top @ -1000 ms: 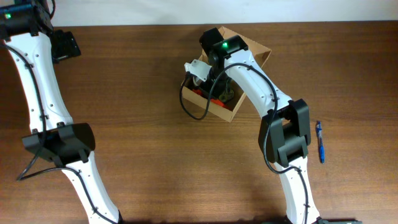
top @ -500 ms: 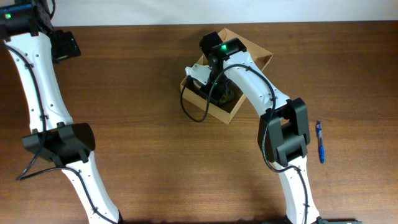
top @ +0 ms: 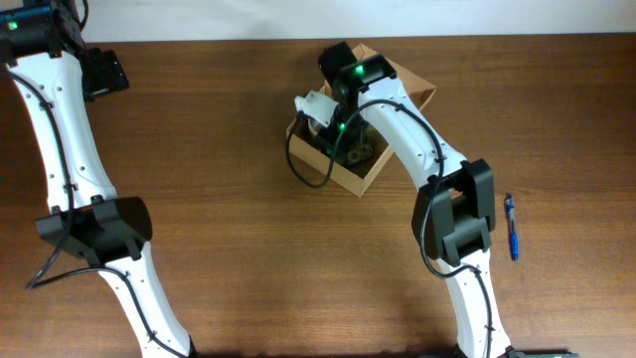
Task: Pack container
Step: 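Open the right gripper and lift it out of the box, then move the right gripper down and grasp the blue pen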
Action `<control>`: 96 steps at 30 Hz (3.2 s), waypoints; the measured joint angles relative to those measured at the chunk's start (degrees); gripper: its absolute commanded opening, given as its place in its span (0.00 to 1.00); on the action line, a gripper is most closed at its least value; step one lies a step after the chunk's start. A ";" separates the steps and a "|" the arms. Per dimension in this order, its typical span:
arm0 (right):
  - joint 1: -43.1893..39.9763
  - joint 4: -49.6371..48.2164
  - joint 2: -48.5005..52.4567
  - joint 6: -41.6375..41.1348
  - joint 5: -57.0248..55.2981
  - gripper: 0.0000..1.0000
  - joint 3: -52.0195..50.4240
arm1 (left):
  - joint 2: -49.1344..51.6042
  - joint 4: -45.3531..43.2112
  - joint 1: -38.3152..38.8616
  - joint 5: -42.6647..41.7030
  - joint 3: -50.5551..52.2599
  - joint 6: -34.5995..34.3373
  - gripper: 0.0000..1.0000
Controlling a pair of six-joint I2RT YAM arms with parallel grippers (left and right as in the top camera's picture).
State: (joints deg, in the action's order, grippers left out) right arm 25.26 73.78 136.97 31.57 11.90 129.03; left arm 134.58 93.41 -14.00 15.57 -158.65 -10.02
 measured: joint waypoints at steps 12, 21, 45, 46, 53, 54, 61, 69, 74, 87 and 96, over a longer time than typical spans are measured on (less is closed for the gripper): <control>-0.02 4.24 -0.22 -4.44 -3.13 0.43 14.69 | 0.00 0.00 0.00 0.00 0.00 -0.02 1.00; -2.45 5.68 -11.93 -7.69 -10.40 0.52 11.26 | 0.00 0.00 0.00 0.00 0.00 -0.02 1.00; -54.60 -17.49 -42.75 -13.14 -7.93 0.64 -53.77 | 0.00 0.00 0.00 0.00 0.00 -0.02 1.00; -54.69 -17.86 -41.75 -12.85 -7.96 0.64 -53.79 | 0.00 0.00 0.00 0.00 0.00 -0.02 1.00; -54.69 -18.56 -34.29 -11.43 -9.53 0.63 -53.79 | 0.00 0.00 0.00 0.00 0.00 -0.02 1.00; -54.69 -18.53 -33.40 -11.37 -9.73 0.63 -53.79 | 0.00 0.00 0.00 0.00 0.00 -0.02 1.00; -52.87 -17.94 -31.56 -9.99 -10.54 0.65 -53.90 | 0.00 0.00 0.00 0.00 0.00 -0.02 1.00; -47.43 -17.09 -31.54 -8.92 -13.07 0.64 -53.99 | 0.00 0.00 0.00 0.00 0.00 -0.02 1.00; -46.69 -17.31 -31.41 -10.14 -17.53 0.64 -55.65 | 0.00 0.00 0.00 0.00 0.00 -0.02 1.00; -46.90 -18.62 -31.15 -13.86 -17.94 0.63 -58.42 | 0.00 0.00 0.00 0.00 0.00 -0.02 1.00; -46.90 -21.57 -31.15 -17.35 -17.94 0.49 -65.85 | 0.00 0.00 0.00 0.00 0.00 -0.02 1.00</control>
State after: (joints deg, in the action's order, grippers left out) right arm -21.65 52.21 105.82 14.22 -6.04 63.18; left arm 134.58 93.41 -14.00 15.57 -158.65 -10.04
